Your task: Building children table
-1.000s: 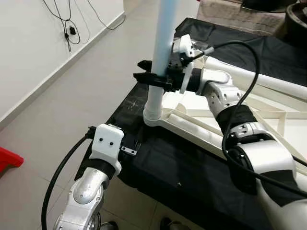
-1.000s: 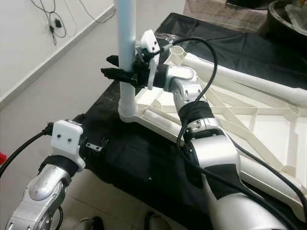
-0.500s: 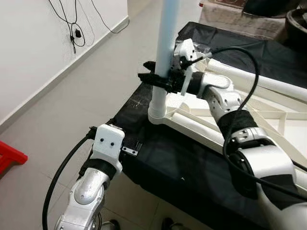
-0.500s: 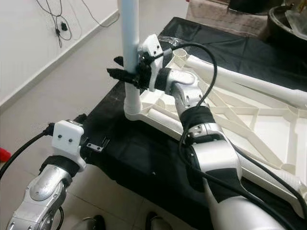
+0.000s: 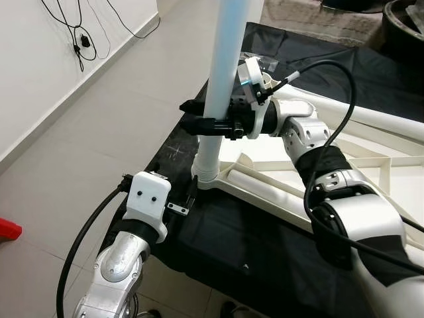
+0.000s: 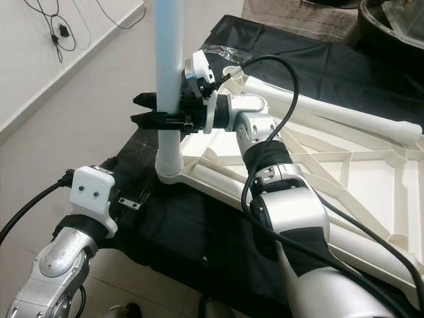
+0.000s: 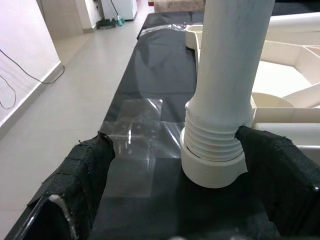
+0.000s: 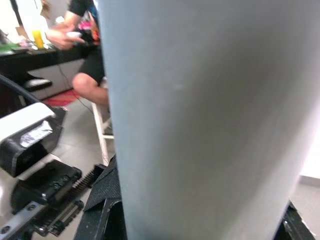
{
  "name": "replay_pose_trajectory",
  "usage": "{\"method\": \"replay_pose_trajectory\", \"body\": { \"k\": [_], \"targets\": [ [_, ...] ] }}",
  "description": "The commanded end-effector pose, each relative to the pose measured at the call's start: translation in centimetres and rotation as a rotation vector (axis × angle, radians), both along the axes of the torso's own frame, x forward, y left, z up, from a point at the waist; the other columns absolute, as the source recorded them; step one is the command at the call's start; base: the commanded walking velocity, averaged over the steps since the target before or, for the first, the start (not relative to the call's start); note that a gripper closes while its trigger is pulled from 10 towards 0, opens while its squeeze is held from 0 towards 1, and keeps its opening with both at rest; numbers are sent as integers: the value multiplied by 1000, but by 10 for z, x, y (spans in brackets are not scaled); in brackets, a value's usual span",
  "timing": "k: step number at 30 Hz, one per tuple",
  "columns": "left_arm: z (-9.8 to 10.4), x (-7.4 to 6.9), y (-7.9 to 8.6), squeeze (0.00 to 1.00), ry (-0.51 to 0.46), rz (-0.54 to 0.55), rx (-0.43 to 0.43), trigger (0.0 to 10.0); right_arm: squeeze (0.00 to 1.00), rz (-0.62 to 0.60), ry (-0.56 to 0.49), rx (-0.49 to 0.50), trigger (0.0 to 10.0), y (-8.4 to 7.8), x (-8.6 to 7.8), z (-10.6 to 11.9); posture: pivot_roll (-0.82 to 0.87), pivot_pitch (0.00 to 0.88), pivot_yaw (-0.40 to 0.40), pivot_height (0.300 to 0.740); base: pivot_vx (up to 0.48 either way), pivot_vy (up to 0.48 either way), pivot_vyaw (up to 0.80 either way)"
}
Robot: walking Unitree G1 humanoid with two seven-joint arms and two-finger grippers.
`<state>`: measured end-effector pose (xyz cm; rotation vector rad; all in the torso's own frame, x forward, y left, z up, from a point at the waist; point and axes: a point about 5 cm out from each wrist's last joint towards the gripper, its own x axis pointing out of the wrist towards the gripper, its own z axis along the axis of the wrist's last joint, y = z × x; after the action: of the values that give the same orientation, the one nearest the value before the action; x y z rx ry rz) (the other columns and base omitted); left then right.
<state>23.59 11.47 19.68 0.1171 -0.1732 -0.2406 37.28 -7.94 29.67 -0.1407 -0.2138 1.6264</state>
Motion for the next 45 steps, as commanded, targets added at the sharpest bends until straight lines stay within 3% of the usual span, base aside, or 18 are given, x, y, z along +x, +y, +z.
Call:
{"method": "replay_pose_trajectory", "body": {
  "k": [1, 11, 16, 18, 25, 32, 35, 37, 45],
  "targets": [
    [-2, -3, 0, 0, 11, -2, 2, 10000, 0, 2, 179, -109, 10000, -1, -2, -54, 109, 292, -86, 740, 0, 0, 0],
    [-3, -3, -1, 0, 14, -4, 4, 10000, 0, 17, 142, -137, 10000, -2, -3, -56, 104, 300, -85, 740, 0, 0, 0],
    [-4, -2, -2, 0, 15, -6, 3, 10000, 0, -58, 116, -166, 10000, -8, -1, -61, 100, 299, -79, 740, 0, 0, 0],
    [-3, -1, -2, 0, 9, -6, 4, 10000, 0, -137, 107, -177, 10000, -9, 2, -62, 95, 296, -76, 740, 0, 0, 0],
    [-2, 2, -2, 0, 4, -4, 4, 10000, 0, -236, 121, -148, 10000, -7, 7, -59, 94, 290, -74, 740, 0, 0, 0],
    [-3, 6, -1, 0, 1, -7, 3, 10000, 0, -448, 139, -84, 10000, -10, 15, -62, 83, 277, -67, 740, 0, 0, 0],
    [-3, 6, -2, 0, 0, -9, 3, 10000, 0, -468, 142, -84, 10000, -11, 15, -63, 83, 277, -67, 740, 0, 0, 0],
    [-2, 8, -2, 0, -4, -8, 5, 10000, 0, -605, 180, -74, 10000, -14, 19, -67, 80, 270, -69, 740, 0, 0, 0],
    [-3, 9, -1, 0, -8, -6, 5, 10000, 0, -844, 211, 4, 10000, -18, 27, -67, 79, 264, -67, 740, 0, 0, 0]
  ]
}}
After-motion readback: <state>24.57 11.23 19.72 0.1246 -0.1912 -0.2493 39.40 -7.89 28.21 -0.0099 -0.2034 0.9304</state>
